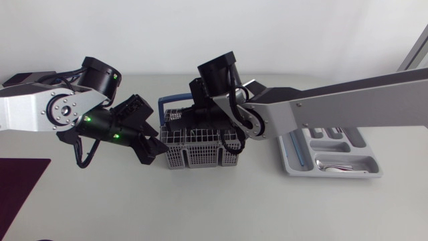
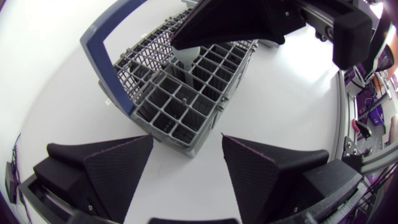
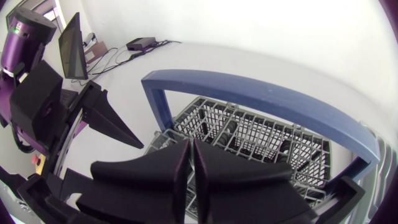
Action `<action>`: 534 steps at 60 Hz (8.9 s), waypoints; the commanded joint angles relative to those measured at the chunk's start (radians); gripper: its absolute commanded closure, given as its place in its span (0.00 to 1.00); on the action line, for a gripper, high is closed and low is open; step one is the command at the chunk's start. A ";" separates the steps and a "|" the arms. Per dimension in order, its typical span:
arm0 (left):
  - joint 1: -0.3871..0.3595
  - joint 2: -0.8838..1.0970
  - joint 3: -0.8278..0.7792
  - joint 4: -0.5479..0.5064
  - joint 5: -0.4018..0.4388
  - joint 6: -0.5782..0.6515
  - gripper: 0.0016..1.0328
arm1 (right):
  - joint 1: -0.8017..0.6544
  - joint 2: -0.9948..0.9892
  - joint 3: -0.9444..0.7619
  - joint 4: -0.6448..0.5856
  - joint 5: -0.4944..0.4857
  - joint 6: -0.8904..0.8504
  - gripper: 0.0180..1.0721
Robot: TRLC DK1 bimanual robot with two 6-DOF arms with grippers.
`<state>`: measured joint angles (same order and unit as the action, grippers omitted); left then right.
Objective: Unload the cutlery basket into the drawer organizer.
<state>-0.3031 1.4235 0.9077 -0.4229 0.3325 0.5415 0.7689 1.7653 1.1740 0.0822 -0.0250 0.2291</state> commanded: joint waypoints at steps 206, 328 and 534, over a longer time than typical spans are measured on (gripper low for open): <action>0.005 -0.032 0.000 -0.039 0.019 -0.029 0.05 | -0.800 -0.744 -0.632 -0.288 0.102 -0.579 0.93; 0.030 0.034 -0.018 0.015 -0.021 -0.023 0.05 | -0.261 -0.308 -0.370 -0.122 0.027 -0.306 0.42; 0.334 -1.207 -0.730 0.266 -0.199 -0.341 0.05 | -0.795 -1.520 -1.022 -0.144 0.012 -0.411 0.05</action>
<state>0.0391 0.2462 0.2192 -0.1810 0.1478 0.2562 -0.0360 0.2768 0.1886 -0.0784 -0.0216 -0.2298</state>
